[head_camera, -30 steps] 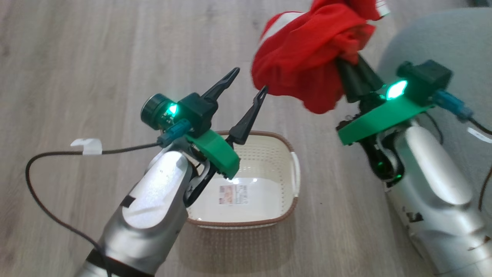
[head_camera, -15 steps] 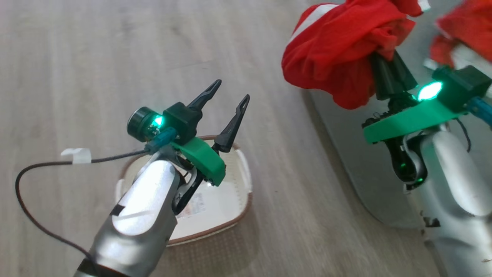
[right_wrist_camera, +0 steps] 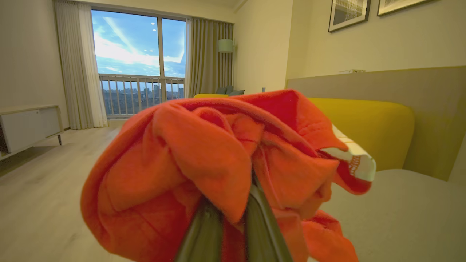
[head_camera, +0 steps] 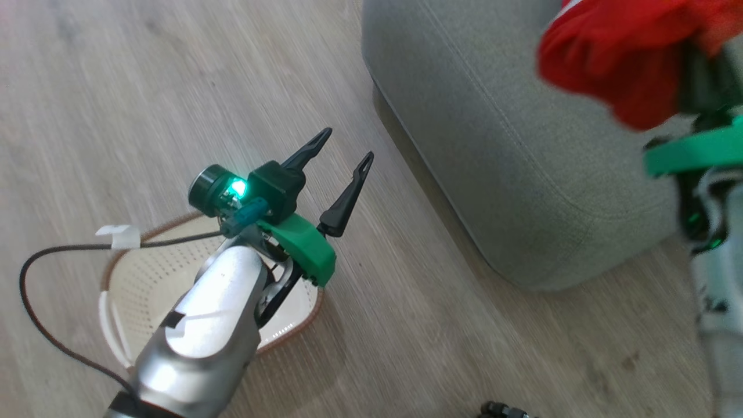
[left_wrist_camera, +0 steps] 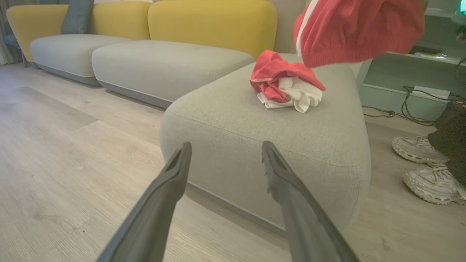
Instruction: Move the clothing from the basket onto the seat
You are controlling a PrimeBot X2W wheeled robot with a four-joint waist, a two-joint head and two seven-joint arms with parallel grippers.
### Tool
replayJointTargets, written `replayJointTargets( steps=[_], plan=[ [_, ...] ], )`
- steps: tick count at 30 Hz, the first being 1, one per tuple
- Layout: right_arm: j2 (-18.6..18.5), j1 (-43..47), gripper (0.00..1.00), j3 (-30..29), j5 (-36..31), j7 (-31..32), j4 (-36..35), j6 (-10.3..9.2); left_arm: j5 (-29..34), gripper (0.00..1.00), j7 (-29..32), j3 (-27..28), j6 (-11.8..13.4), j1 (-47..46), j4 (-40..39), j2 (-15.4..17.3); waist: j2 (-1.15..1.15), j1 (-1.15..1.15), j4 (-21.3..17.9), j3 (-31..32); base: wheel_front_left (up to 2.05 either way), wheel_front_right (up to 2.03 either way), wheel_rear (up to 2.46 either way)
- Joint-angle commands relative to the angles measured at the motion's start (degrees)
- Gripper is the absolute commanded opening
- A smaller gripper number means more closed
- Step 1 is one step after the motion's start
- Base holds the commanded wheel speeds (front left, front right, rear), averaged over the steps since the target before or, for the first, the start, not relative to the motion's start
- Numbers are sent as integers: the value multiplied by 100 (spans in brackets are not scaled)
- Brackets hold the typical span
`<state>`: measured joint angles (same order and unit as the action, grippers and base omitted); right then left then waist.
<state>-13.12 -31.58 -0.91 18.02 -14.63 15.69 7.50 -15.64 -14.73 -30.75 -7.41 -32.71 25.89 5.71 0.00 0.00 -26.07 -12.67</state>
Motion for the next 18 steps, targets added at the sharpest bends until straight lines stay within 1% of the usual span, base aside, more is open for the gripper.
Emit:
replayJointTargets(
  steps=[1, 5, 10, 14, 18],
  plan=[
    [-131, -414, 0, -22, -107, -37, -174, -1, 24, 100, -27, 131, -7, -258, -151, 136, 0, 0, -78, -199, 0, 0, 0],
    [-322, -813, 0, -406, -346, -37, 130, -1, -15, 100, -27, 8, -7, -379, -131, 211, 0, 0, -45, -500, 0, 0, 0],
    [-355, -1305, 0, -951, -712, -37, 437, -1, -23, 100, -27, -182, -7, -575, -142, 325, 0, 0, 7, -904, 0, 0, 0],
    [-380, -1871, 0, -1421, -895, -37, 883, -1, -73, 100, -27, -316, -7, -752, -134, 465, 0, 0, 66, -1285, 0, 0, 0],
    [-497, -2469, 0, -1813, -1046, -37, 1335, -1, -79, 100, -27, -459, -8, -951, -235, 586, 0, 0, 154, -1686, 0, 0, 0]
  ],
)
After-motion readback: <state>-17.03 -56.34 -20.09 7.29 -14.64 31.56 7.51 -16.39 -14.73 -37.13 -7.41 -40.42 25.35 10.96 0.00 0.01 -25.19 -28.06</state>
